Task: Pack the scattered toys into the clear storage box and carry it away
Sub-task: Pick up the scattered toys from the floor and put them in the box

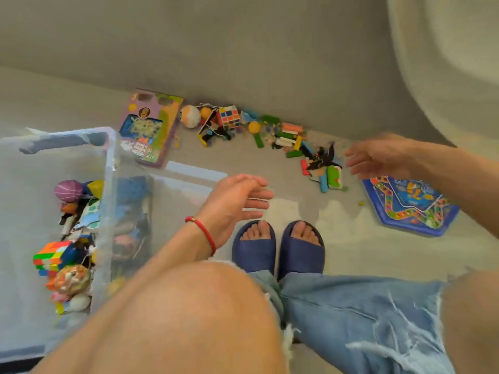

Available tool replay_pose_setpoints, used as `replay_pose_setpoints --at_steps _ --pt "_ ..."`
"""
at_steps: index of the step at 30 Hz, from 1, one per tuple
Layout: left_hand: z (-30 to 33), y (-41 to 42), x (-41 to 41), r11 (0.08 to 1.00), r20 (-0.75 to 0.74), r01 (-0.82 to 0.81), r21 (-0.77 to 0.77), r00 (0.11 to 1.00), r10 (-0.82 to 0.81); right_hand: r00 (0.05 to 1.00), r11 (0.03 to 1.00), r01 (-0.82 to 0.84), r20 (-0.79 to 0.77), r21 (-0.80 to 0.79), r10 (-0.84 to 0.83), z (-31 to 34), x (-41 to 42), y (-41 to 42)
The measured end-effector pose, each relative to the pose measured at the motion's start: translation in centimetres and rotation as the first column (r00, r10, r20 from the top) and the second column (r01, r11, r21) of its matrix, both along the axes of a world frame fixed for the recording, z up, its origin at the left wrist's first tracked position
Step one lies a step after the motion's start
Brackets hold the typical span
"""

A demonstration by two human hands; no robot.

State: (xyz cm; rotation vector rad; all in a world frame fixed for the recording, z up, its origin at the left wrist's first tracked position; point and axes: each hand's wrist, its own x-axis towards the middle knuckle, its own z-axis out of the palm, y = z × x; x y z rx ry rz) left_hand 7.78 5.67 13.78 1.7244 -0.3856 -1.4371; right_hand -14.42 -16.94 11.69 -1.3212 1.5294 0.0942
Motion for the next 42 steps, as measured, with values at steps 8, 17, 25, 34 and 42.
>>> replay_pose_setpoints --at_steps 8,17,25,34,42 --pt "-9.9 -10.1 -5.7 0.929 0.011 0.34 0.143 0.938 -0.345 0.842 0.934 -0.248 -0.535 -0.256 0.077 -16.6 -9.5 3.9" --pt "-17.4 -13.1 -8.6 0.907 0.055 0.364 0.21 0.922 -0.383 0.959 0.795 -0.085 -0.266 -0.6 -0.098 -22.1 -9.6 5.0" --pt "-19.0 -13.1 -8.3 0.924 0.032 0.31 0.222 0.945 -0.325 0.963 0.818 -0.028 -0.235 -0.575 -0.133 -22.8 -6.8 3.6" --pt "-18.8 -12.9 -8.9 0.948 -0.595 0.092 0.303 0.796 0.113 0.98 0.853 -0.001 0.168 -0.522 0.104 -17.3 -1.3 8.1" --pt "-20.2 -12.2 -6.4 0.936 -0.434 0.005 0.352 0.887 0.158 0.939 0.704 -0.215 -0.341 -0.677 -0.042 -20.5 -0.7 3.3"
